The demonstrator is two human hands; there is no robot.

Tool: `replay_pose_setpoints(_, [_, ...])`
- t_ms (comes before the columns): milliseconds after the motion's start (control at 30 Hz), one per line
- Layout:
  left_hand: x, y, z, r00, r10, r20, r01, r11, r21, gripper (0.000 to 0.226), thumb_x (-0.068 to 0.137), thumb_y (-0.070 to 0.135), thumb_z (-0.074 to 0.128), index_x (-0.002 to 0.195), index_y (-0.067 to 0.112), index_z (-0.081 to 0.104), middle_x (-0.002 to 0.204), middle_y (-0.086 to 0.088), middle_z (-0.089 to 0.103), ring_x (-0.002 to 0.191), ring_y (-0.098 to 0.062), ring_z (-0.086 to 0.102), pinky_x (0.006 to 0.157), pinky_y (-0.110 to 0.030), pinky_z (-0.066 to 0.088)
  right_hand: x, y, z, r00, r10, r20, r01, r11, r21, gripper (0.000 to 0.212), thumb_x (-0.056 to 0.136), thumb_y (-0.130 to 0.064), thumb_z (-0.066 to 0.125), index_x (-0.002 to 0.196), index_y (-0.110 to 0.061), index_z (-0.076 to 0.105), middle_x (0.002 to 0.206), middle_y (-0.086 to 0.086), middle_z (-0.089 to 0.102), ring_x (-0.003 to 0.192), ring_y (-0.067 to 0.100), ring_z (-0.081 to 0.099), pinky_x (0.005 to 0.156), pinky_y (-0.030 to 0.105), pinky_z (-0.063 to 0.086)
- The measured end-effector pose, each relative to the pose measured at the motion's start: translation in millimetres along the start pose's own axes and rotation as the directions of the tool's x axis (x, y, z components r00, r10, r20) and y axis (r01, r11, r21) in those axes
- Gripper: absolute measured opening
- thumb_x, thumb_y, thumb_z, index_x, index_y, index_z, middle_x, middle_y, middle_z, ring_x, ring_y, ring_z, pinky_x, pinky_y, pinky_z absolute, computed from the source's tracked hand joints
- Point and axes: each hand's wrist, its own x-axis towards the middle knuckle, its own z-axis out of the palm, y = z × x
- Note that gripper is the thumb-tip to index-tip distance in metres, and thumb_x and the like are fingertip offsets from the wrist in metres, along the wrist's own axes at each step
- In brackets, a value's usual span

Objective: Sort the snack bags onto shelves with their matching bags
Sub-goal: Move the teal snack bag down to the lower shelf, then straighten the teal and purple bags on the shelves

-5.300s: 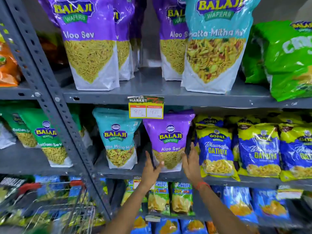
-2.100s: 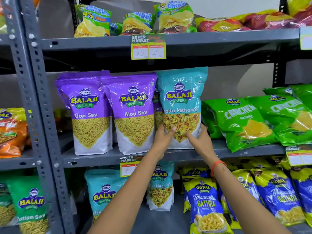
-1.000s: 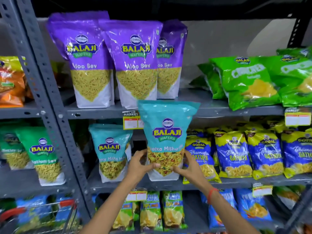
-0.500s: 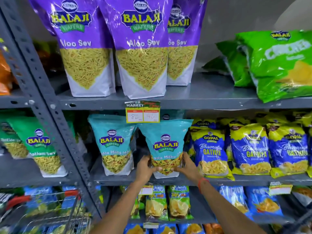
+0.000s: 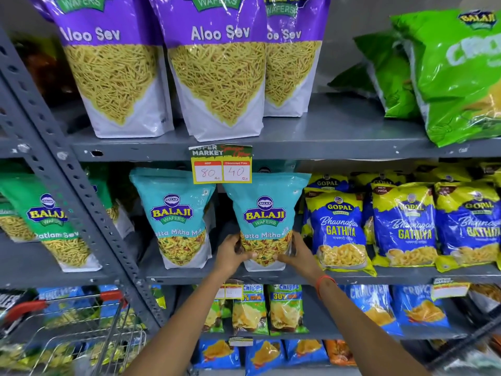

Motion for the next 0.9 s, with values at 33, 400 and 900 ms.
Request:
replay_pose_setpoints(33, [0, 0, 0, 1.000, -0.006, 0.004, 0.006, 1.000, 0.007, 0.058, 0.067, 0.016, 0.082, 0.118, 0.004, 0.057, 0.117, -0.020, 0.060, 0.107, -0.030, 0.059, 0.088, -0.035, 0.047, 0, 1, 1, 1.000, -0.002, -0.003, 0.002, 1.000, -0.005, 0.078, 0.078, -0.014, 0.073, 0.140, -0.019, 0.026, 0.127, -0.005, 0.046, 0.118, 0.014, 0.045, 0.101, 0.039, 0.044])
replay_pose_setpoints(400, [1, 0, 1, 0.997, -0.069, 0.044, 0.066, 0.997, 0.048, 0.067, 0.068, 0.016, 0.081, 0.127, 0.007, 0.051, 0.129, -0.017, 0.056, 0.119, -0.032, 0.055, 0.100, -0.044, 0.046, -5, -2, 3, 0.999, 0.026, -0.025, -0.026, 1.000, 0.008, 0.081, 0.076, -0.013, 0.074, 0.140, -0.016, 0.025, 0.140, 0.007, 0.045, 0.129, 0.023, 0.043, 0.101, 0.036, 0.041])
replay_pose_setpoints(900, [-58, 137, -57, 0.997, 0.052, -0.060, -0.021, 0.903, 0.428, 0.032, 0.081, 0.040, 0.066, 0.082, 0.008, 0.070, 0.086, -0.011, 0.075, 0.079, -0.024, 0.068, 0.072, -0.031, 0.052, -54, -151, 5, 0.721, -0.393, -0.571, 0.512, 0.857, 0.056, 0.005, 0.085, -0.034, 0.057, 0.083, -0.035, 0.052, 0.063, 0.008, 0.062, 0.060, 0.025, 0.063, 0.057, 0.043, 0.052])
